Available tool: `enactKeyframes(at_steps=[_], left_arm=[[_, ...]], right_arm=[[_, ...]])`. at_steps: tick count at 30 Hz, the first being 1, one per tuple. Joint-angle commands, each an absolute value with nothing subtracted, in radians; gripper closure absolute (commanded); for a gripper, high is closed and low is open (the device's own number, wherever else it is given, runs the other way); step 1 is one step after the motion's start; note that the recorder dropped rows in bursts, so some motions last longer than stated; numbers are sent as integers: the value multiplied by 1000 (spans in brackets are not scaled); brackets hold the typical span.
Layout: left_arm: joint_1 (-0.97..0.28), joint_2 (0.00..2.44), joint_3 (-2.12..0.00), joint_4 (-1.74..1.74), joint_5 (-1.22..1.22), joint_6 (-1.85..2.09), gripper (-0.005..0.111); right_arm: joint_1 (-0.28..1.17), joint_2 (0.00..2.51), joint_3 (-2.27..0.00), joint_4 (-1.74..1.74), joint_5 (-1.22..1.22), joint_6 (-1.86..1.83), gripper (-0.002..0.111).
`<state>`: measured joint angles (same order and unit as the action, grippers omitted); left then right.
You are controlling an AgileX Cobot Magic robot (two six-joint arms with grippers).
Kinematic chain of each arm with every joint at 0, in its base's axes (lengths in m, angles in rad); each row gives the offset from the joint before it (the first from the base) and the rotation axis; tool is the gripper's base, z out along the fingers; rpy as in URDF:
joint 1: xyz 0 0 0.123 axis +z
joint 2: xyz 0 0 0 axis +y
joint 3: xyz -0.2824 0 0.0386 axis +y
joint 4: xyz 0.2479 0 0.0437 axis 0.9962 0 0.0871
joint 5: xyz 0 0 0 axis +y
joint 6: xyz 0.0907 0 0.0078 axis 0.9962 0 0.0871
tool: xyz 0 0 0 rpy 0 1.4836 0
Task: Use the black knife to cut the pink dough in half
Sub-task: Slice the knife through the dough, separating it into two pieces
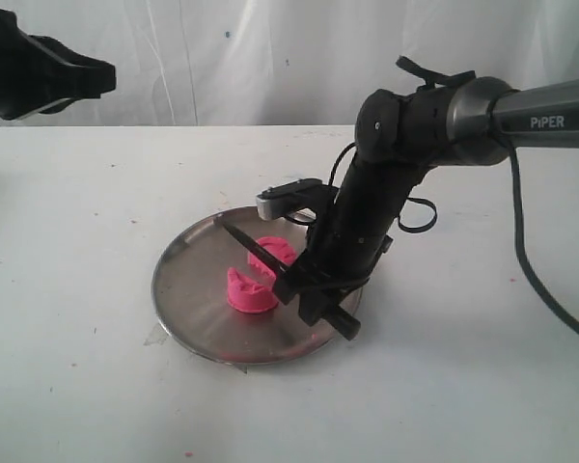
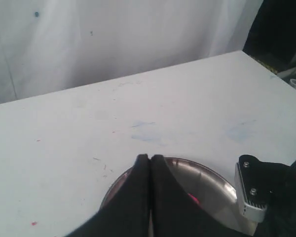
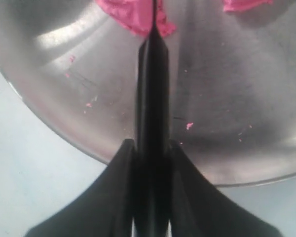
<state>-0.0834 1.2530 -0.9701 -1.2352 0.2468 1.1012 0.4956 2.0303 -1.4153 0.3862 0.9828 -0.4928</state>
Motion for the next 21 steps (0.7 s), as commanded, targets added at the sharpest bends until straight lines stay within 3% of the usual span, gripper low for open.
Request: enactKeyframes(at_steps=[1, 21], left_arm=[[-82, 1140, -883, -1247, 205, 1067, 107], [-82, 930, -627, -1253, 178, 1047, 107]], right_arm=[[487, 2026, -1424, 422, 981, -528, 108], [438, 2087, -1424, 598, 1070, -655, 108]])
